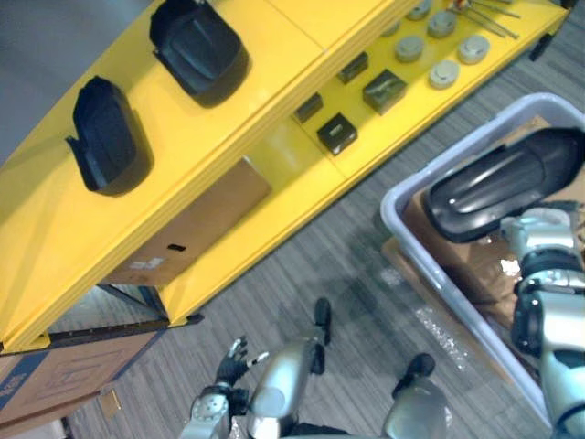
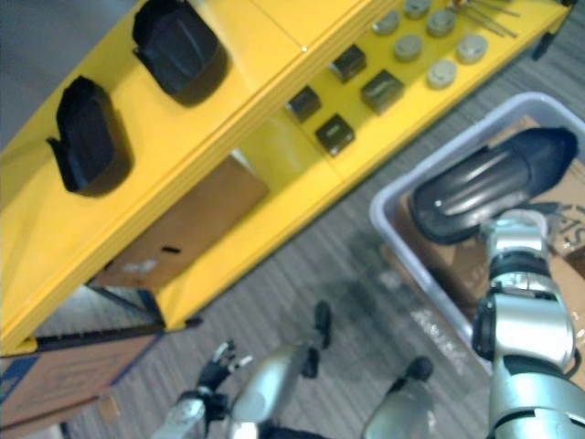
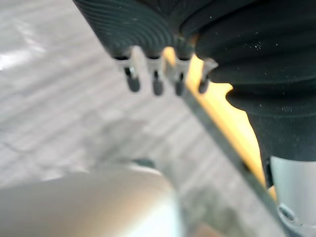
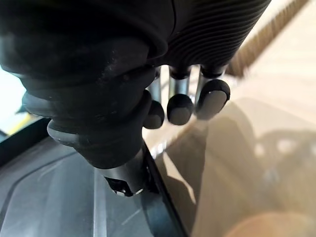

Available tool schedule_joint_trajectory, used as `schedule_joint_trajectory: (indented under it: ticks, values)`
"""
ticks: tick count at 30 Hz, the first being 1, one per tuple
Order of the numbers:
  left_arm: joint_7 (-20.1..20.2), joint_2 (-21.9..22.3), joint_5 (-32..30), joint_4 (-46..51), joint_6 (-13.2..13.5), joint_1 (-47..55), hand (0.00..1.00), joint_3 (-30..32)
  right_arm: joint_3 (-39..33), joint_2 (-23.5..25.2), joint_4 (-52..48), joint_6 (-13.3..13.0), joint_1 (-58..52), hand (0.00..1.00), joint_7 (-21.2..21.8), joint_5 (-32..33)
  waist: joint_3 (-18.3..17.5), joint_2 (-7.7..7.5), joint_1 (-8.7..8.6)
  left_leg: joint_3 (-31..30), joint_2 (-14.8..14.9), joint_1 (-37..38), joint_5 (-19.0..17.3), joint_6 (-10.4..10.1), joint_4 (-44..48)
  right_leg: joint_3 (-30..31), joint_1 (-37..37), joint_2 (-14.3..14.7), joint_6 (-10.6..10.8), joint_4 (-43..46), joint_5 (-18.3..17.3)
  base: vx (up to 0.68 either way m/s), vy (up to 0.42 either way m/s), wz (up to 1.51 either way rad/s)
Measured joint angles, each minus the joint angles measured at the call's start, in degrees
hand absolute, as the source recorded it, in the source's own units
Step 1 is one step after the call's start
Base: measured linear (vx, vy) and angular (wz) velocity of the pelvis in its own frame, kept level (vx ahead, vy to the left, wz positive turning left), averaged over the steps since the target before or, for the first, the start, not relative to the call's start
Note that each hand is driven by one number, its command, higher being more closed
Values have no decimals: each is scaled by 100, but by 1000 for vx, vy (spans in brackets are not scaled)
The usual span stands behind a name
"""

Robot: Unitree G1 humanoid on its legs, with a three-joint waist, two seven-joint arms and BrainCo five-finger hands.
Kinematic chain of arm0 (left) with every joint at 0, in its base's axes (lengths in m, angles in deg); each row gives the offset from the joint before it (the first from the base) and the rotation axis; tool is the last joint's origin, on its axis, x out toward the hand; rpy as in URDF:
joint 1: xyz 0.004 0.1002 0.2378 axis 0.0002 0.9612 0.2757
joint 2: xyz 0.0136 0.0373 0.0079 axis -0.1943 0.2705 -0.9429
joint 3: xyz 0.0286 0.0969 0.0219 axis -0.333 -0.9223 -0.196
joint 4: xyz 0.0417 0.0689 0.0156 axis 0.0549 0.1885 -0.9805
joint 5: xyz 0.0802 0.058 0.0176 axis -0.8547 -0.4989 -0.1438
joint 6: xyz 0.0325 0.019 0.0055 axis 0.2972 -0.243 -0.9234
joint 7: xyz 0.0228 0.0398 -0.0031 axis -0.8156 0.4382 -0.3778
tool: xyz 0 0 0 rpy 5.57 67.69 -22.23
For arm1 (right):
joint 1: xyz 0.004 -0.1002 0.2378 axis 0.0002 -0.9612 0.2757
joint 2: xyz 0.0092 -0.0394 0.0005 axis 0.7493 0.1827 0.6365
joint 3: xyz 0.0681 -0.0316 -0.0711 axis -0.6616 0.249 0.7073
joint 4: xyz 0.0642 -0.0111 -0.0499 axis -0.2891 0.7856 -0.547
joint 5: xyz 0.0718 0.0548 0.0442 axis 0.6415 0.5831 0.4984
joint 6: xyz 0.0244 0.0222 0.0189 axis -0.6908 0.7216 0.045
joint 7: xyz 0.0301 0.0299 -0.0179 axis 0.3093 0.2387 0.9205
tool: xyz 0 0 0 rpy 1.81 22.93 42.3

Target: Walk over and take plastic housings, then place them on the shelf

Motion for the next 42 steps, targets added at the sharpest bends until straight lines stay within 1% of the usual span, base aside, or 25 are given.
schedule_joint_trajectory:
  ticks: [1, 3, 5, 7, 8, 10, 11, 14, 15, 16, 18, 19, 22, 24, 26, 29, 30, 31, 32, 33, 34, 35, 36, 37, 42]
  values:
    - [11, -2, 143, 429, 12, 0, 0, -151, -2, -46, 26, -138, -52, 100, -10, -138, 32, -44, -95, 4, 13, 2, -2, 3, 1, -3, 53, 36, -6, -90, 42, 21, -16, -8]
    - [43, -1, 160, 881, 12, -11, 0, -268, 1, -47, 11, -279, -70, 100, -13, -236, 87, -123, -185, 48, 61, 2, -7, 5, 3, 32, 57, 94, -28, -170, 103, 12, -23, -17]
    - [98, -14, 193, 1447, -7, -51, 0, -391, 5, -51, -217, -494, -202, 100, -89, -353, 170, -243, -283, 138, 145, 10, -15, 9, 5, 133, 50, 188, -54, -266, 180, 10, -45, -26]
    - [124, -23, 187, 1963, -82, -75, 0, -494, 13, -90, -814, -624, -494, 100, -131, -401, 230, -332, -422, 201, 213, 14, -32, 3, 10, 192, 50, 264, -81, -368, 239, 5, -43, -23]
    - [125, -33, 172, 2217, -167, -142, 0, -542, 16, -138, -1162, -711, -717, 100, -136, -523, 256, -371, -454, 265, 259, 38, -44, -13, 10, 251, 42, 302, -96, -380, 249, 4, -32, -25]
    - [131, -71, 166, 2592, -276, -290, 0, -612, 63, -150, -1694, -781, -1050, 100, -135, -682, 296, -432, -479, 355, 320, 131, -72, -48, 4, 358, 56, 351, -107, -385, 254, 1, -37, -29]
    - [148, -88, 148, 2864, -355, -418, 0, -647, 82, -149, -2018, -848, -1211, 100, -135, -818, 299, -438, -549, 372, 346, 141, -73, -50, -3, 376, 56, 377, -120, -387, 263, -2, -37, -20]
    - [162, -157, 125, 3223, -456, -794, 0, -696, 249, -132, -2501, -931, -1463, 100, -137, -1026, 308, -461, -623, 487, 421, 207, -76, -54, -27, 501, 49, 452, -176, -439, 307, -8, -29, -24]
    - [161, -245, 122, 3487, -519, -1127, 0, -696, 343, -65, -2879, -977, -1633, 100, -144, -1209, 314, -475, -745, 492, 471, 210, -65, -78, -66, 505, 45, 510, -199, -467, 325, -15, -32, -10]
    - [160, -263, 116, 3539, -549, -1249, 0, -697, 356, -27, -3008, -982, -1693, 100, -155, -1252, 311, -485, -766, 503, 488, 226, -50, -98, -104, 514, 36, 529, -215, -475, 336, -12, -27, -13]
    - [146, -258, 91, 3551, -631, -1568, 0, -693, 472, 92, -3204, -1000, -1823, 100, -217, -1273, 300, -571, -766, 638, 523, 353, -12, -146, -226, 620, 25, 564, -224, -478, 342, 1, -22, -26]
    - [100, -259, 77, 3551, -684, -1799, 0, -694, 582, 222, -3346, -1014, -1919, 100, -238, -1462, 270, -654, -787, 683, 542, 425, -2, -161, -277, 683, 26, 582, -227, -480, 344, 13, -26, -27]
    - [-119, -262, -91, 3541, -809, -2383, 0, -682, 625, 525, -3752, -1132, -2055, 100, -252, -1715, 217, -860, -919, 789, 594, 464, 2, -168, -308, 797, -12, 637, -282, -522, 395, 22, -17, -23]
    - [-248, -258, -144, 3510, -858, -2830, 0, -683, 748, 561, -3882, -1147, -2068, 100, -264, -1769, 175, -947, -994, 822, 612, 453, 5, -171, -313, 828, -36, 666, -296, -558, 447, 8, 1, -11]
    - [-434, -221, -152, 3325, -883, -3481, 0, -682, 832, 686, -3936, -1262, -2037, 100, -369, -1917, 122, -1052, -1035, 943, 614, 493, 5, -171, -313, 943, -64, 685, -304, -572, 504, 5, 22, -21]
    - [-597, -54, -162, 2852, -1030, -4199, 0, -680, 925, 725, -3931, -1343, -1948, 100, -445, -1923, 111, -1074, -1072, 965, 622, 494, 5, -170, -314, 1006, -84, 702, -322, -610, 567, -17, 23, -15]
    - [-733, 16, -299, 2537, -1171, -4489, 0, -681, 1009, 742, -3919, -1361, -1851, 100, -501, -1960, 96, -1102, -1070, 1026, 623, 491, 9, -165, -325, 1097, -142, 706, -315, -611, 576, -35, 20, -21]
    - [-860, 99, -360, 2173, -1406, -4717, 0, -684, 1060, 764, -3917, -1380, -1695, 100, -511, -1971, 93, -1108, -1100, 1068, 619, 495, 46, -150, -376, 1121, -165, 708, -306, -636, 590, -34, 15, -17]
    - [-941, 117, -370, 1975, -1540, -4815, 0, -683, 1078, 781, -3916, -1387, -1605, 100, -512, -1971, 93, -1108, -1150, 1069, 615, 495, 75, -146, -417, 1119, -170, 712, -307, -655, 604, -41, 14, -9]
    - [-1119, 197, -375, 1545, -1753, -4984, 0, -681, 1094, 857, -3916, -1415, -1410, 100, -515, -1971, 88, -1118, -1225, 1082, 621, 489, 117, -155, -472, 1130, -210, 729, -307, -670, 630, -33, 9, -11]
    - [-1295, 276, -369, 1120, -1919, -5116, 0, -675, 1154, 895, -3916, -1458, -1253, 100, -530, -1971, 78, -1139, -1244, 1121, 629, 483, 153, -163, -523, 1181, -274, 746, -308, -670, 643, -36, 5, -14]
    - [-1424, 330, -365, 833, -2000, -5192, 0, -671, 1226, 906, -3916, -1492, -1151, 100, -554, -1973, 70, -1155, -1284, 1133, 635, 467, 187, -163, -565, 1197, -324, 757, -313, -668, 658, -19, -2, -16]
    - [-1485, 354, -365, 659, -2036, -5244, 0, -650, 1250, 931, -3916, -1503, -1080, 100, -590, -1973, 63, -1169, -1305, 1160, 638, 460, 215, -158, -601, 1217, -360, 764, -316, -664, 669, -15, 2, -10]
    - [-1692, 423, -314, 204, -2067, -5407, 0, -597, 1255, 982, -3912, -1520, -922, 100, -647, -1973, 56, -1187, -1345, 1215, 651, 415, 249, -160, -632, 1238, -434, 781, -333, -664, 701, -11, 9, -11]
    - [-2076, 489, -145, -403, -2083, -5741, 0, -386, 1473, 1111, -3564, -1526, -533, 100, -653, -1976, 61, -1232, -1360, 1287, 682, 394, 256, -157, -622, 1379, -535, 819, -365, -658, 759, 3, 13, -12]
